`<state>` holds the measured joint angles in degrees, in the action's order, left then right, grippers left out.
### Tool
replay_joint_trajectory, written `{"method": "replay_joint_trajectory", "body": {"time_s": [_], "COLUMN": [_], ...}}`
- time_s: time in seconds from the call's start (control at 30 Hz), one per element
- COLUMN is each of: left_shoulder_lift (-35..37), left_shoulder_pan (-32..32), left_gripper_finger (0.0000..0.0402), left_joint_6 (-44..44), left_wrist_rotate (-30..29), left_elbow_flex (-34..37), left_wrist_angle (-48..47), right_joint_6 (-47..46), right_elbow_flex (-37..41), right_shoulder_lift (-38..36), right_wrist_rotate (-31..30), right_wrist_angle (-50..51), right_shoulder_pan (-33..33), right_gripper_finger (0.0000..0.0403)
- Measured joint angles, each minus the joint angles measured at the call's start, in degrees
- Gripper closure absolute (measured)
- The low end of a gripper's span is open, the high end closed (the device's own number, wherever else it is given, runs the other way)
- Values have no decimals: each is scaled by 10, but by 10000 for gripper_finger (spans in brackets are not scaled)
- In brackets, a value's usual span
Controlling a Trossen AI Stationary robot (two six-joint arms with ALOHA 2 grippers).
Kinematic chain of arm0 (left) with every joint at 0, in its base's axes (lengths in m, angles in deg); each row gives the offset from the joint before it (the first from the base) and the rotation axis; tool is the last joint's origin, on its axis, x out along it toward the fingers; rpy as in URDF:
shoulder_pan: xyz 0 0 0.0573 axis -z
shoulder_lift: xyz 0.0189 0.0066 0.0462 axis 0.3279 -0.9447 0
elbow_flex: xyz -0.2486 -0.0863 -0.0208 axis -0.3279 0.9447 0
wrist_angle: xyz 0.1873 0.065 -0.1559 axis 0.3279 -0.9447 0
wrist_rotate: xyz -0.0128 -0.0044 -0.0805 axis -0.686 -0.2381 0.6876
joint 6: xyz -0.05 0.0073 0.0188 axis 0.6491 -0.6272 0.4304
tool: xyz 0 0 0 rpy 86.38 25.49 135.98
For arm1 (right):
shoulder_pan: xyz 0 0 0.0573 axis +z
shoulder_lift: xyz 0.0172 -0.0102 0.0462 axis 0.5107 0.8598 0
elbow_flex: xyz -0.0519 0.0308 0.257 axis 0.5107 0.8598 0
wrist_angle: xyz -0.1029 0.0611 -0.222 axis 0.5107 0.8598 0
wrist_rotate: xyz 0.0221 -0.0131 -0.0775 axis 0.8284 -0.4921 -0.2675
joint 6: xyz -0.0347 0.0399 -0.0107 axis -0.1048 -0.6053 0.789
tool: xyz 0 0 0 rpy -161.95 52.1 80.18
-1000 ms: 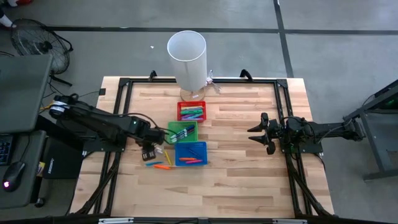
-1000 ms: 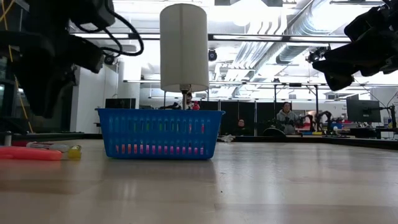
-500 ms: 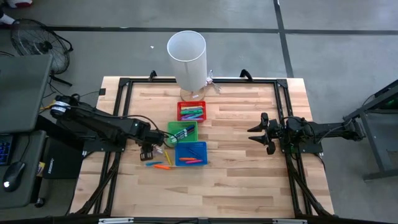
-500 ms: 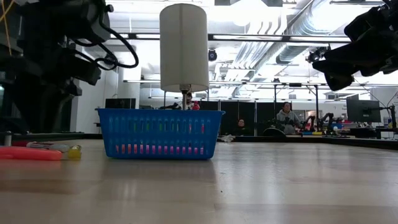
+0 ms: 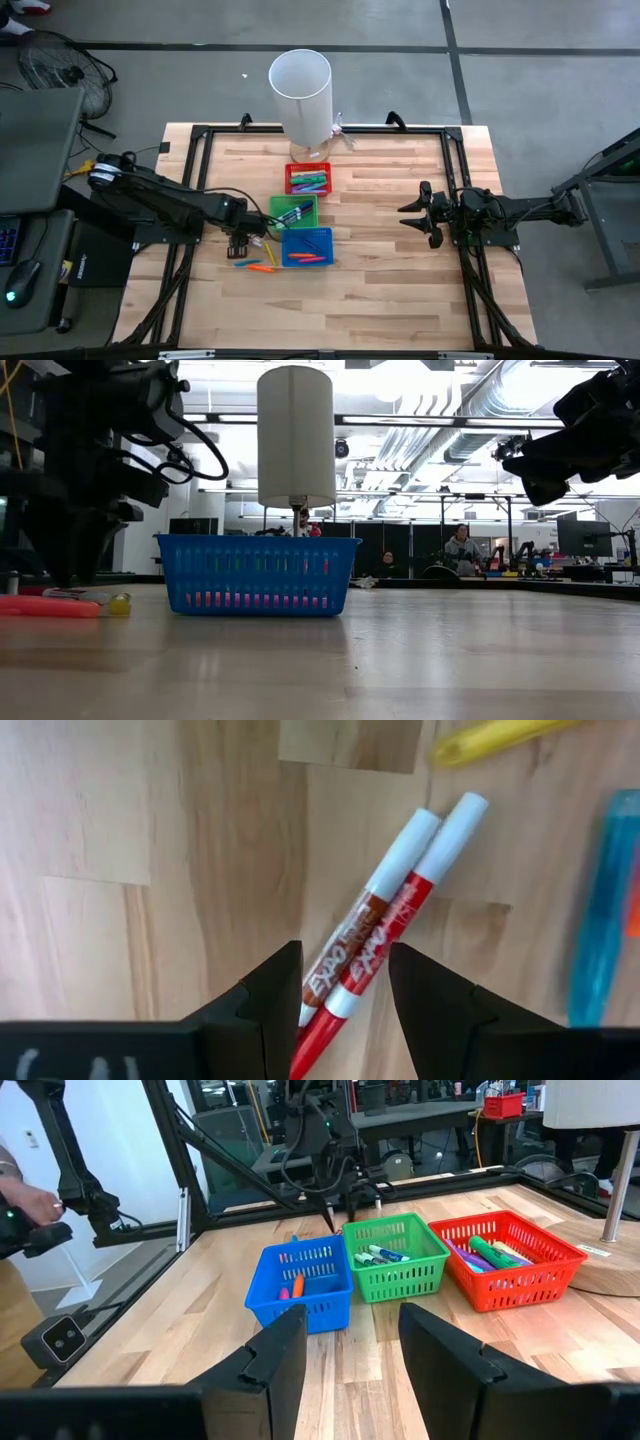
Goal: Pick & Place Markers
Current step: Put the white and brown marker pen into the green bin
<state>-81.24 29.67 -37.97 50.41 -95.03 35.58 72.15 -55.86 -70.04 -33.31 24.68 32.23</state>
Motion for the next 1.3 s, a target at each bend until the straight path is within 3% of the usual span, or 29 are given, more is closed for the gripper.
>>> {"method": "replay_joint_trajectory", "body": {"time_s": [0.83, 1.3], "left_shoulder_lift": [-11, -52], "left_shoulder_pan": [-1, 0], "left_gripper_finger": [254, 254], "left_joint_6": [-18, -50], "left_wrist_rotate": [-76, -68], "left_elbow_flex": [0, -1], "left_wrist_angle": [11, 31], "right_joint_6": [-1, -1], "right_elbow_flex": [0, 0], "right_shoulder_lift": [0, 0], "right_wrist_rotate": [0, 0], "right_wrist_angle": [0, 0], "right_shoulder_pan": [0, 0], "right_gripper_finger": [253, 253]}}
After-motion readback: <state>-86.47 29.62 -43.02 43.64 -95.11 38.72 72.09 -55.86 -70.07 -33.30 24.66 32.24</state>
